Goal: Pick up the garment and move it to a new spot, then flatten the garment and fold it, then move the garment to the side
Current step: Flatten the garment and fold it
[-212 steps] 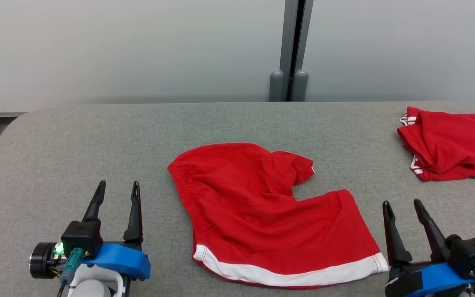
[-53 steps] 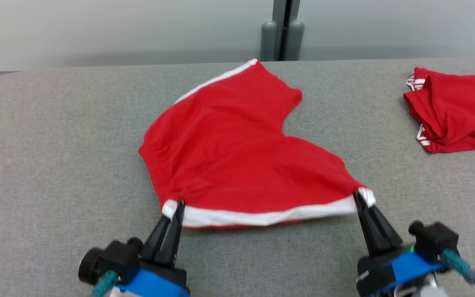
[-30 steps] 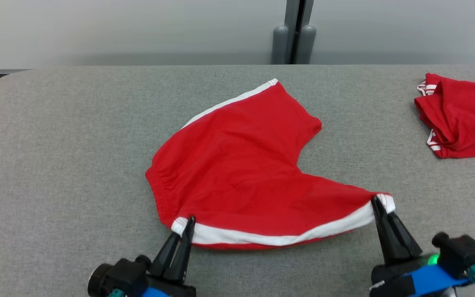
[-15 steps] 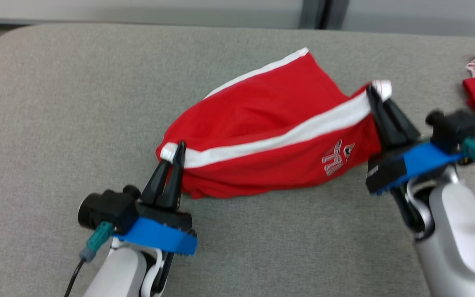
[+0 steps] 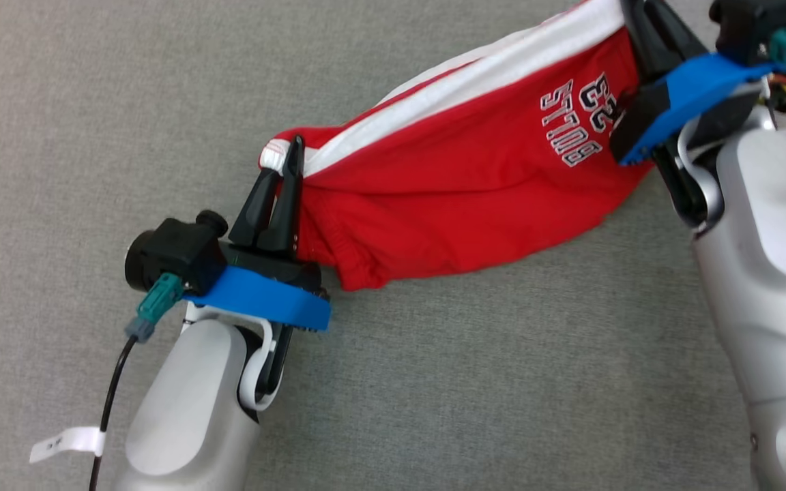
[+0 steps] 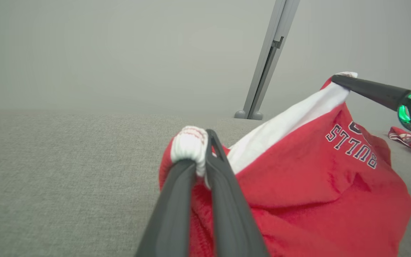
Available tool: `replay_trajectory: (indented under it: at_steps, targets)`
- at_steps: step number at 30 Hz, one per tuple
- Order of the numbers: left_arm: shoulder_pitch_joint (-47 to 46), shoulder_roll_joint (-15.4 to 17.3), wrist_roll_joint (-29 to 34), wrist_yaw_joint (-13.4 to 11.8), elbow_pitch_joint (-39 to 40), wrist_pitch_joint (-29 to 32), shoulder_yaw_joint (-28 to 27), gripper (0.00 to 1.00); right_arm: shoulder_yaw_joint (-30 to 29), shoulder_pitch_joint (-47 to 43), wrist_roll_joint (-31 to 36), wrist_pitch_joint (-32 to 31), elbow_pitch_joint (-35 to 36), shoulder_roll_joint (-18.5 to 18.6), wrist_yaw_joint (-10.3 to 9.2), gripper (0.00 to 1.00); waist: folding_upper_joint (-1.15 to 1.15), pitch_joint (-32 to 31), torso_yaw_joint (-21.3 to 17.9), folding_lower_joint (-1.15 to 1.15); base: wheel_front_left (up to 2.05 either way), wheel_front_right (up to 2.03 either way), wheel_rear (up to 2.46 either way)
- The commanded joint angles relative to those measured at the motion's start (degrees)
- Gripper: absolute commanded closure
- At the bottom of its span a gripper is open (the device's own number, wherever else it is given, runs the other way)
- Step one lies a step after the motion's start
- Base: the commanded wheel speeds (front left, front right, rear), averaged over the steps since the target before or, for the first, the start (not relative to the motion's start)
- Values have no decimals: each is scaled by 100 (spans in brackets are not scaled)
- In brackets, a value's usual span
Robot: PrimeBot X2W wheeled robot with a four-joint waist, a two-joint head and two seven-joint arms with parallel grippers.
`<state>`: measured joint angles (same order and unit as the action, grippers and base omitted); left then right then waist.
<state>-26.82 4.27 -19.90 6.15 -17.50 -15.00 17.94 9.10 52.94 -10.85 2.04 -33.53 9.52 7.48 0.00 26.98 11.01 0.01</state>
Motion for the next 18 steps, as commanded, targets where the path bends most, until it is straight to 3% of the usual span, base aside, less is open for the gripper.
replay_trajectory:
  at_steps: [1,8,9,10,11,18]
  targets:
    - [-156,-26,56,36,-91,-25,-31,100,45,280,79,60,-264,-26,4,100,0,142,134,-1,0,0,0]
    - [-426,-108,128,75,-453,-26,-84,100,173,905,216,237,-1388,-138,4,100,0,228,203,-1,0,0,0]
    - [-437,-114,107,80,-525,-25,-88,100,180,954,220,298,-1507,-149,4,89,0,223,201,-1,0,0,0]
    - [-439,-118,88,83,-609,-25,-83,80,179,984,225,356,-1622,-155,4,51,0,213,195,-1,0,0,0]
    - [-459,-125,78,86,-656,-26,-84,0,178,1005,222,379,-1761,-158,4,0,0,199,186,-1,0,0,0]
    - [-253,-134,149,23,-667,-25,-168,0,362,895,129,797,-2287,-45,4,0,0,-43,111,-1,0,0,0]
